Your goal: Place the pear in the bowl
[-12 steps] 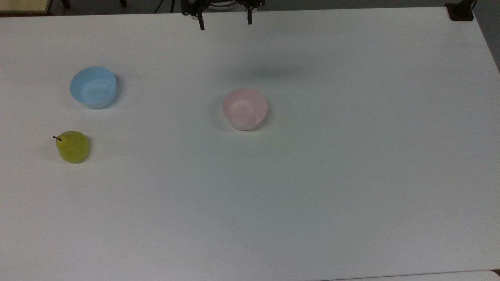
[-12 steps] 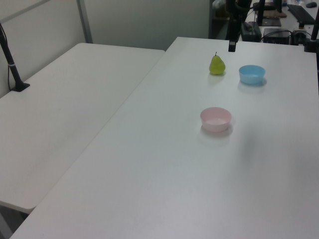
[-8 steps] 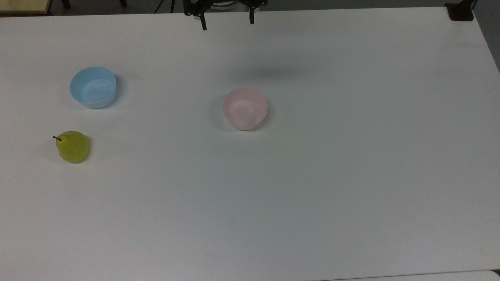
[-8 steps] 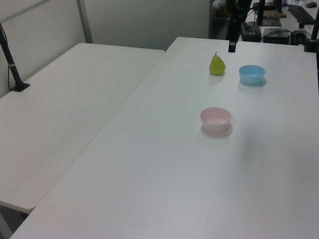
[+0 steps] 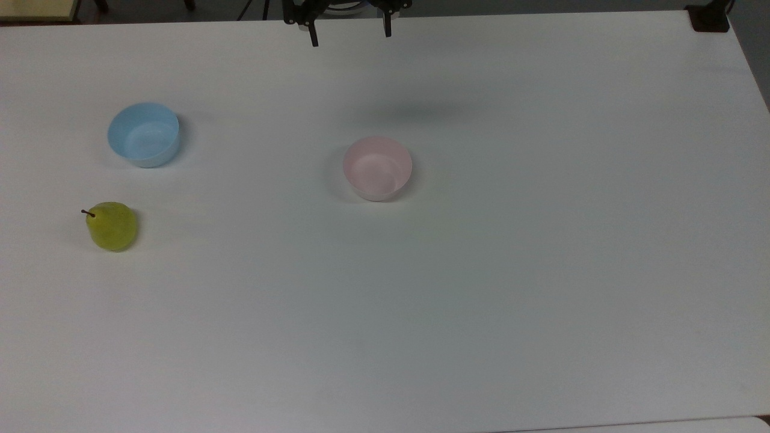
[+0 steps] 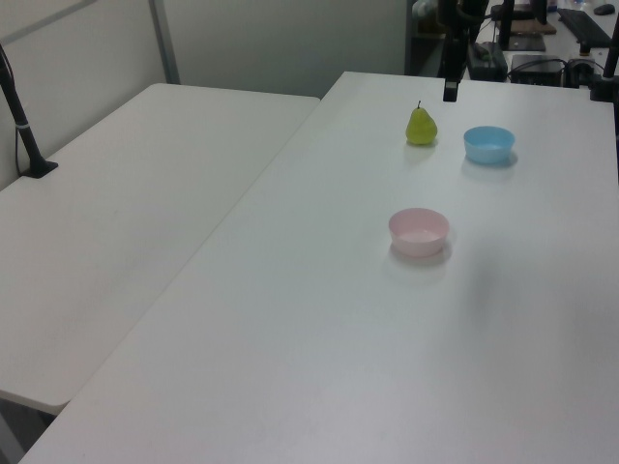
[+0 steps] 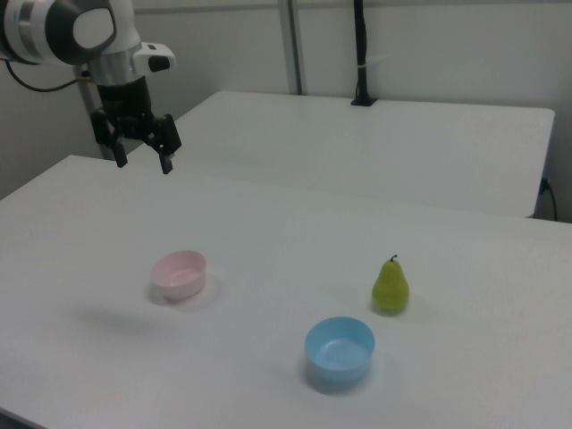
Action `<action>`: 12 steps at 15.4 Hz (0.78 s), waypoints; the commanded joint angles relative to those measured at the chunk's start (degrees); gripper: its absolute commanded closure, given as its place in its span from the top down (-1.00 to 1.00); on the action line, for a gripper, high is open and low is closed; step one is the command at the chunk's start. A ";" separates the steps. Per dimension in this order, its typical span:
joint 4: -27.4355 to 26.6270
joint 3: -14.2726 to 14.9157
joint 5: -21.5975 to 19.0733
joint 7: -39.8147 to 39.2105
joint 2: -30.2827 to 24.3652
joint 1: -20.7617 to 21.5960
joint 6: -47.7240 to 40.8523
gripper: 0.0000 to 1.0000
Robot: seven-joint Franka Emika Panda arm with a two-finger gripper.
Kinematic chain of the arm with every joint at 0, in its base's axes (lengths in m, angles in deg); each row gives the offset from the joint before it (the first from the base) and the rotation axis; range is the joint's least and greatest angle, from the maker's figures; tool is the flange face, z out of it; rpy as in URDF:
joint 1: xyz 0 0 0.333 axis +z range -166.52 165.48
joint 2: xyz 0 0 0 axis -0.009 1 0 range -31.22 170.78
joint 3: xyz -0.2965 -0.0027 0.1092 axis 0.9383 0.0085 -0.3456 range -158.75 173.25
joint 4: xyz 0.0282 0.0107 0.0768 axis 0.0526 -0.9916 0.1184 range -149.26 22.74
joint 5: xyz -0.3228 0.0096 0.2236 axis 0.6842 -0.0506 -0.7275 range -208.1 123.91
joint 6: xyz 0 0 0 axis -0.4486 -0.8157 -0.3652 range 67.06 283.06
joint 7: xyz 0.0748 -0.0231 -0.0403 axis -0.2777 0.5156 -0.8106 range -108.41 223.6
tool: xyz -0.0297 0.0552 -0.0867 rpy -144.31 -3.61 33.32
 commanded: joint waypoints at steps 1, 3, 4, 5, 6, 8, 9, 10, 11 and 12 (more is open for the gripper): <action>-0.43 0.15 -1.00 -1.21 -0.32 -0.07 0.96 1.00; -0.34 0.15 -0.74 -2.08 -0.50 -1.38 0.52 1.00; -0.34 0.15 -0.39 -2.69 -0.50 -2.17 0.43 1.00; -0.43 0.15 0.05 -5.14 -0.41 -3.05 0.43 1.00; -0.34 0.07 0.84 -9.42 -0.15 -4.36 0.43 1.00; 0.36 0.07 1.28 -18.48 0.99 -7.17 0.34 1.00; 2.45 0.07 1.37 -21.57 2.30 -8.84 0.26 1.00; 4.56 0.07 1.37 -23.16 4.32 -10.95 0.26 1.00; 6.67 0.07 1.37 -24.57 6.25 -13.23 0.26 1.00; 8.52 0.07 1.63 -26.06 8.45 -15.08 0.26 1.00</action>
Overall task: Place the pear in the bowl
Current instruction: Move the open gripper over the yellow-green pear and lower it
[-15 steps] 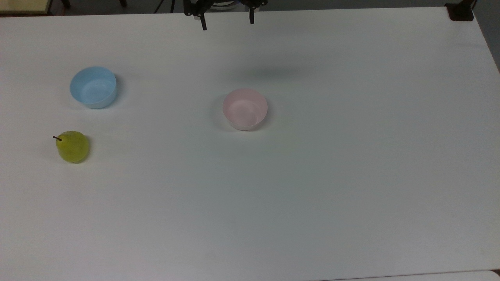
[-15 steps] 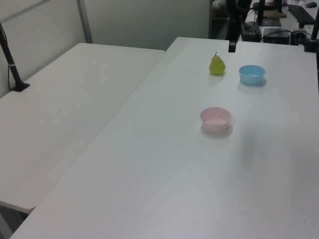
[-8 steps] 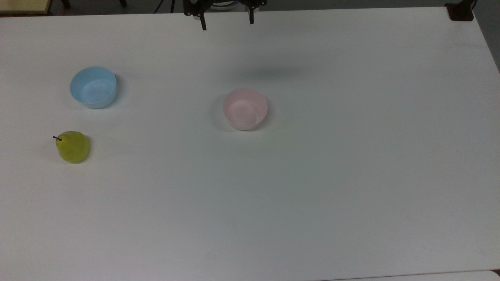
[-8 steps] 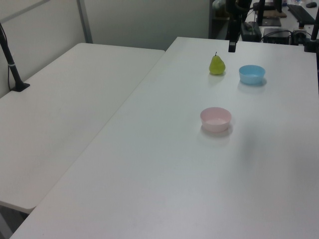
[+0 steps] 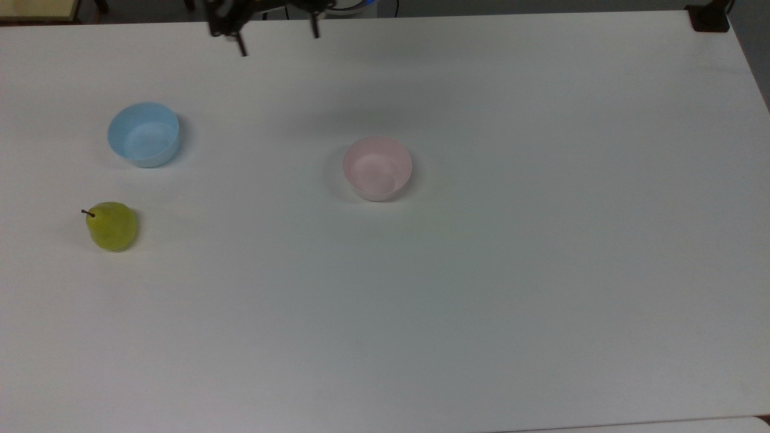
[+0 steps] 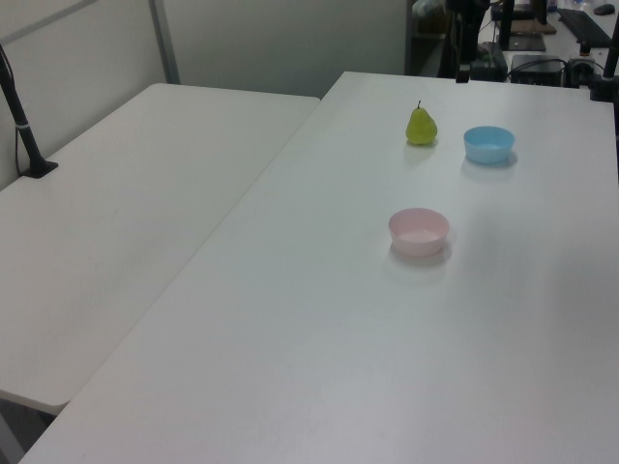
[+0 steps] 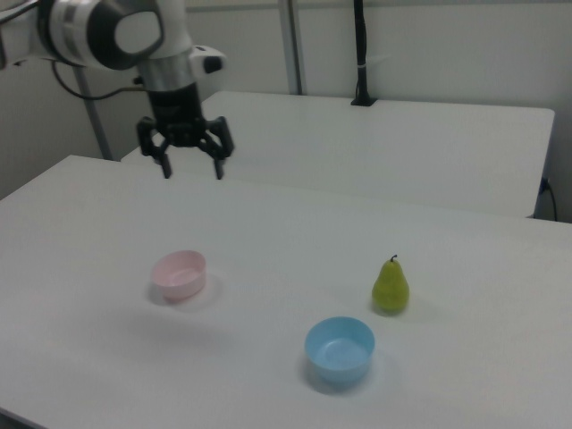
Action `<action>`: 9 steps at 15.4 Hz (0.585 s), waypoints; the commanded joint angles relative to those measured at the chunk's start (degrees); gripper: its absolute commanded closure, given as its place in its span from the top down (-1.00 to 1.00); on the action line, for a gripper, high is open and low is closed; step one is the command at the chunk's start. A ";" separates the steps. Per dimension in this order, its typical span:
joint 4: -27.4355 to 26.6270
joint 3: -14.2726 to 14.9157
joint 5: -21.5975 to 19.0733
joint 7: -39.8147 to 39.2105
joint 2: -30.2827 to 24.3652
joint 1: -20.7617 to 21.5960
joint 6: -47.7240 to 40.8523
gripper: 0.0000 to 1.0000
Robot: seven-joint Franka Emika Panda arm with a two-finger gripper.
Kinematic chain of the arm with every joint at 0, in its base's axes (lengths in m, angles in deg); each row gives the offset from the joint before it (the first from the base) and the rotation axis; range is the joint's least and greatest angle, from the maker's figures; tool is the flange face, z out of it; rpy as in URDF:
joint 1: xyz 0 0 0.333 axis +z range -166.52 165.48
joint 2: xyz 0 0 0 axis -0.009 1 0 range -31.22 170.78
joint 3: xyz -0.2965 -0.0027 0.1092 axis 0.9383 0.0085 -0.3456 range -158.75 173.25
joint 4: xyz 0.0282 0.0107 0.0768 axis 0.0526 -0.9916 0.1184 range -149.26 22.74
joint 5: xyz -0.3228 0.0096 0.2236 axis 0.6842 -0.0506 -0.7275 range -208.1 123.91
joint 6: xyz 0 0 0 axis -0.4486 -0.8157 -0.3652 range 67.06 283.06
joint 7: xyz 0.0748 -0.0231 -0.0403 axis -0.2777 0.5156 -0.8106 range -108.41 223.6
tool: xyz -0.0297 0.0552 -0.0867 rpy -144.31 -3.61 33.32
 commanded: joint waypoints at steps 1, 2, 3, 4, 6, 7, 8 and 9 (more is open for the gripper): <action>7.95 -0.23 1.44 -6.43 8.12 -6.28 0.55 1.00; 8.48 -0.14 2.75 -6.35 10.66 -8.38 1.16 1.00; 9.53 -0.14 3.28 -5.92 12.60 -10.31 4.12 1.00; 9.46 -0.14 3.29 -5.21 13.49 -11.29 6.50 1.00; 9.45 -0.05 3.38 -4.68 15.68 -13.05 9.76 1.00; 9.45 0.04 3.20 -4.51 17.09 -13.58 11.87 1.00; 9.37 0.21 3.20 -4.50 18.41 -14.28 14.58 1.00; 9.28 0.30 3.03 -4.50 19.64 -14.98 17.66 1.00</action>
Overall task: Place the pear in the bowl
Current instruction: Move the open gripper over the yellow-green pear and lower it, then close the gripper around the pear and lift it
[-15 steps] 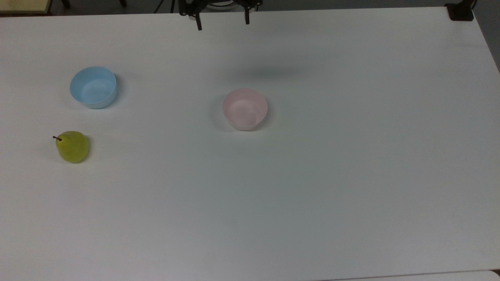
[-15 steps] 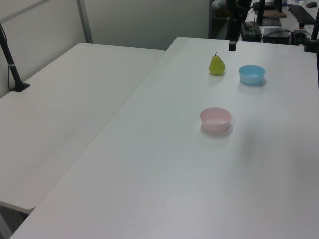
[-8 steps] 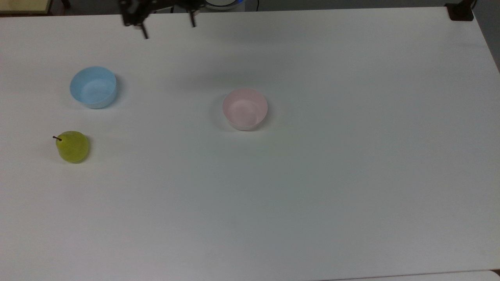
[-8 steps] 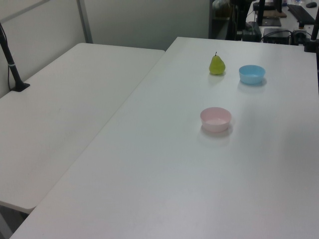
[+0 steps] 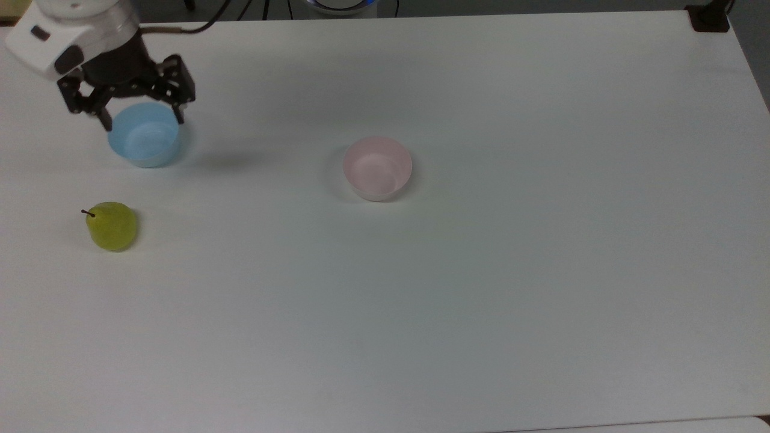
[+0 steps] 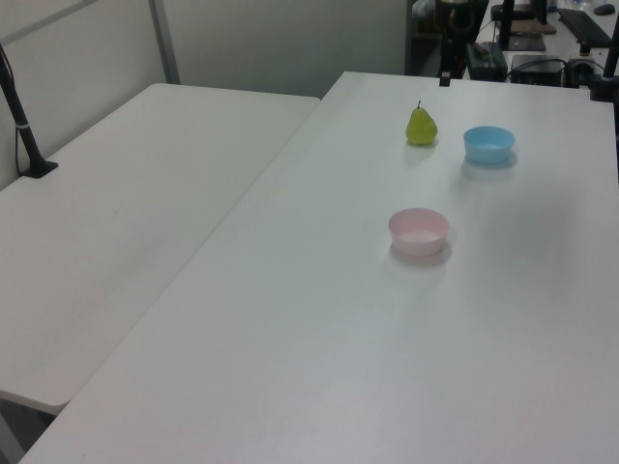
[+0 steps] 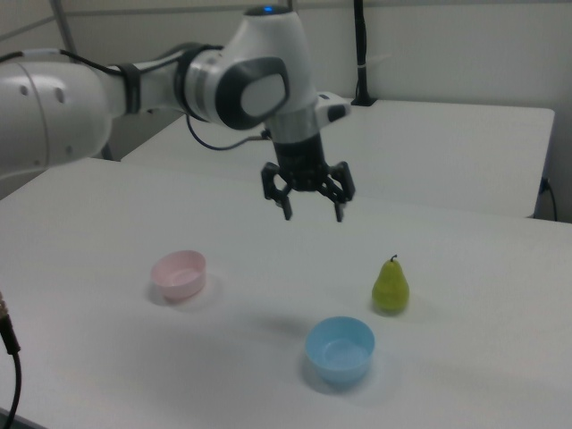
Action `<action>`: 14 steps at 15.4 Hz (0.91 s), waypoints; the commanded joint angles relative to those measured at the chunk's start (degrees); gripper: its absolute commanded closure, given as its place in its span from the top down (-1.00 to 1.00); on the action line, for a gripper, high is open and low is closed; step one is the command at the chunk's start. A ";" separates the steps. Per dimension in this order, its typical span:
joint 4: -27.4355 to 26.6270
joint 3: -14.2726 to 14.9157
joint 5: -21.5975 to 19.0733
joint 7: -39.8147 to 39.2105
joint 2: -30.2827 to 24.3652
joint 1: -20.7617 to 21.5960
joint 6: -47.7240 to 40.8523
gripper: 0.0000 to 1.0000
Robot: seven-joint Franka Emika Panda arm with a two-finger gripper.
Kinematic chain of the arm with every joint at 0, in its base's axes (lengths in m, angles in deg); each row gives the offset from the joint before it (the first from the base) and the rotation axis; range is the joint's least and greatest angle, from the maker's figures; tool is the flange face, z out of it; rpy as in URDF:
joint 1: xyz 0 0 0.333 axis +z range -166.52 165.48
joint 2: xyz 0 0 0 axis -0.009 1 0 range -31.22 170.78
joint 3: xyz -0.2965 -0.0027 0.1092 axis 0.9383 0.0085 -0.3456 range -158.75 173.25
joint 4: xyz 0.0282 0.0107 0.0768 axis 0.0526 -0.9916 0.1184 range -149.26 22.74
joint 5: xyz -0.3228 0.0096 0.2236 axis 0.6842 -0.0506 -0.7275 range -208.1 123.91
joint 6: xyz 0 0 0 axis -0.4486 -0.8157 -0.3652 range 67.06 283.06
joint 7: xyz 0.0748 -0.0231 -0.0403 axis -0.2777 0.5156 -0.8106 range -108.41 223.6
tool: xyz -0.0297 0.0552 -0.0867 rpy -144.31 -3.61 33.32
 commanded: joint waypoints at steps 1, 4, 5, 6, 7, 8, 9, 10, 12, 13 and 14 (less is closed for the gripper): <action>1.34 0.12 0.21 0.81 5.54 -2.13 11.25 1.00; 0.37 0.12 -0.14 0.72 8.97 -4.07 19.62 1.00; 0.28 0.20 -0.14 0.72 10.29 -4.16 22.00 1.00; 0.11 0.12 -0.14 0.55 11.09 -4.25 23.41 1.00; -0.59 0.12 0.38 0.29 11.79 -4.51 24.30 1.00; -0.86 0.20 0.56 0.11 12.84 -4.69 25.96 1.00; -0.95 0.20 0.56 0.02 13.81 -4.69 27.37 1.00; -0.95 0.20 0.56 -0.07 14.43 -4.69 27.47 1.00; -0.95 0.20 1.08 -0.07 15.22 -4.69 27.56 1.00; -0.95 0.20 1.70 -0.07 15.92 -4.77 27.91 1.00; -0.95 0.20 2.05 -0.07 16.28 -4.69 28.43 1.00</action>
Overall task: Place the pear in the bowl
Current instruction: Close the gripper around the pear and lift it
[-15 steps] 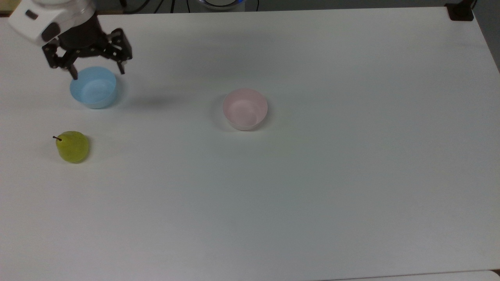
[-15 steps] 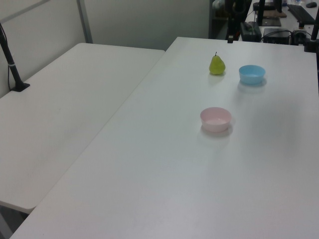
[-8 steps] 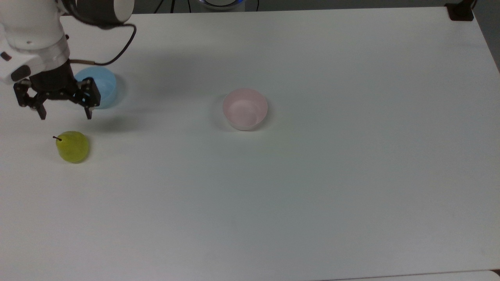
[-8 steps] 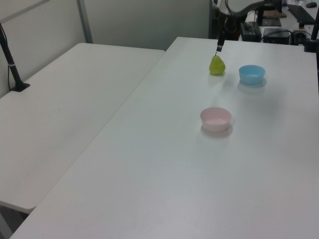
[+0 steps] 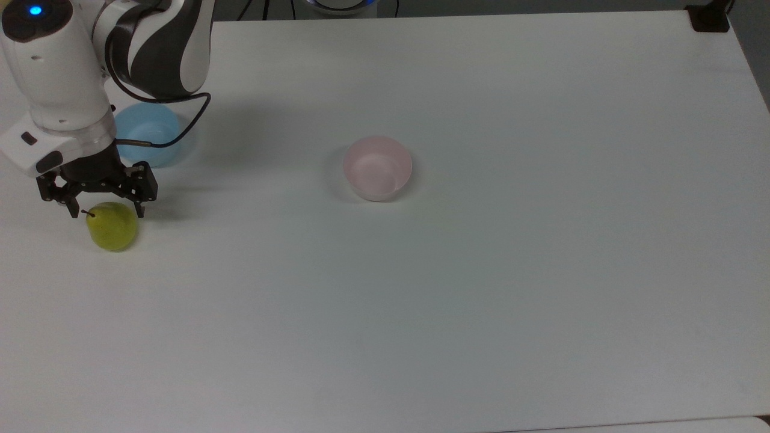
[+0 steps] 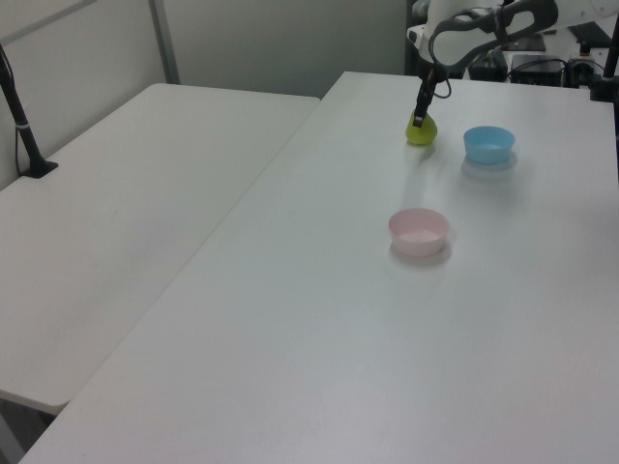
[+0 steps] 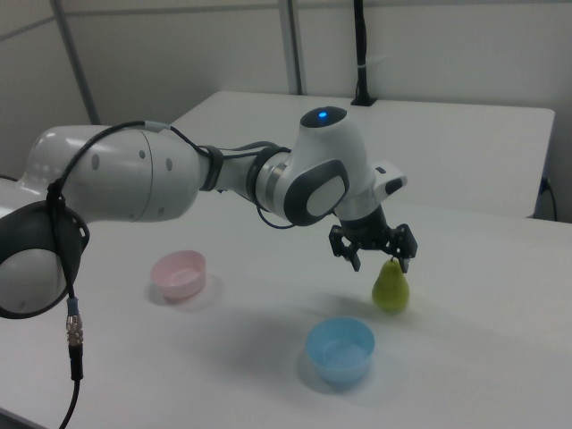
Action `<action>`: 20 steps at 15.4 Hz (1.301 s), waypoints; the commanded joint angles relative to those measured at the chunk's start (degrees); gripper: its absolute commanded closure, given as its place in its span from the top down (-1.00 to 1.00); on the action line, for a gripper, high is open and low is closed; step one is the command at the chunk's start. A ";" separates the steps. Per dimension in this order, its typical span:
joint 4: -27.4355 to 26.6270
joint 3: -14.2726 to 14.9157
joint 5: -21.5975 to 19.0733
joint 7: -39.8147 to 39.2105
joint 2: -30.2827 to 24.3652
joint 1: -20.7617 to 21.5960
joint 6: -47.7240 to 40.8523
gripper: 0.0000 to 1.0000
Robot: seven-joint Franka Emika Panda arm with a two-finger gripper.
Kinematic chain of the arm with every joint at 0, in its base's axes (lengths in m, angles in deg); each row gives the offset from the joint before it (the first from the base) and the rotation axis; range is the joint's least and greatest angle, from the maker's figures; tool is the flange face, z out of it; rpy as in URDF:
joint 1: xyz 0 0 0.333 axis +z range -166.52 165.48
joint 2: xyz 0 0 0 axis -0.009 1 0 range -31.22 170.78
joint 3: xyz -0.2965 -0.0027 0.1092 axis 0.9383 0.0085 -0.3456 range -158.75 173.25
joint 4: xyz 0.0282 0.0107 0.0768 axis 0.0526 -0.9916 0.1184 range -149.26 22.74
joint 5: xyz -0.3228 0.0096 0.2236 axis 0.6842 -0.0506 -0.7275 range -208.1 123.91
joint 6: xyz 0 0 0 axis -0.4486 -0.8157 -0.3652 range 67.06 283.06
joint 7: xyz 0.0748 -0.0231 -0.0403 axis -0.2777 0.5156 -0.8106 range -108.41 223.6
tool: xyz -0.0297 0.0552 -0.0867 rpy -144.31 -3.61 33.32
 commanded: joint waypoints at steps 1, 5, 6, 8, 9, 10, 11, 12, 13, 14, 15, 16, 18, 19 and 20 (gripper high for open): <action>-0.95 0.18 1.77 -0.18 0.79 0.17 2.56 1.00; -0.86 0.18 2.74 -0.09 2.20 0.08 2.91 0.97; -0.95 0.18 3.00 -0.09 2.38 0.00 3.26 0.80; -1.82 0.27 4.49 -0.18 2.38 -0.44 4.14 0.24; -2.17 0.18 6.06 0.08 2.29 -0.53 4.93 -0.36; -2.18 0.18 6.08 0.43 2.29 -0.45 5.02 -0.78; -2.18 0.18 5.91 0.61 2.03 -0.45 4.85 -1.00; -2.18 0.18 5.73 0.61 1.59 -0.53 4.58 -1.00; -2.26 0.18 5.64 0.70 1.06 -0.45 4.41 -1.00; -2.35 0.18 5.64 0.61 0.10 -0.45 4.23 -1.00; -2.61 0.18 5.55 0.61 -1.04 -0.27 3.45 -1.00; -2.62 0.09 5.55 0.53 -2.44 -0.01 1.61 -1.00; -2.35 -0.52 5.47 0.52 -5.34 0.26 -2.95 -1.00; -2.18 -0.96 5.29 0.61 -6.75 0.43 -4.98 -1.00; -2.00 -2.01 5.12 0.70 -8.07 0.43 -7.09 -1.00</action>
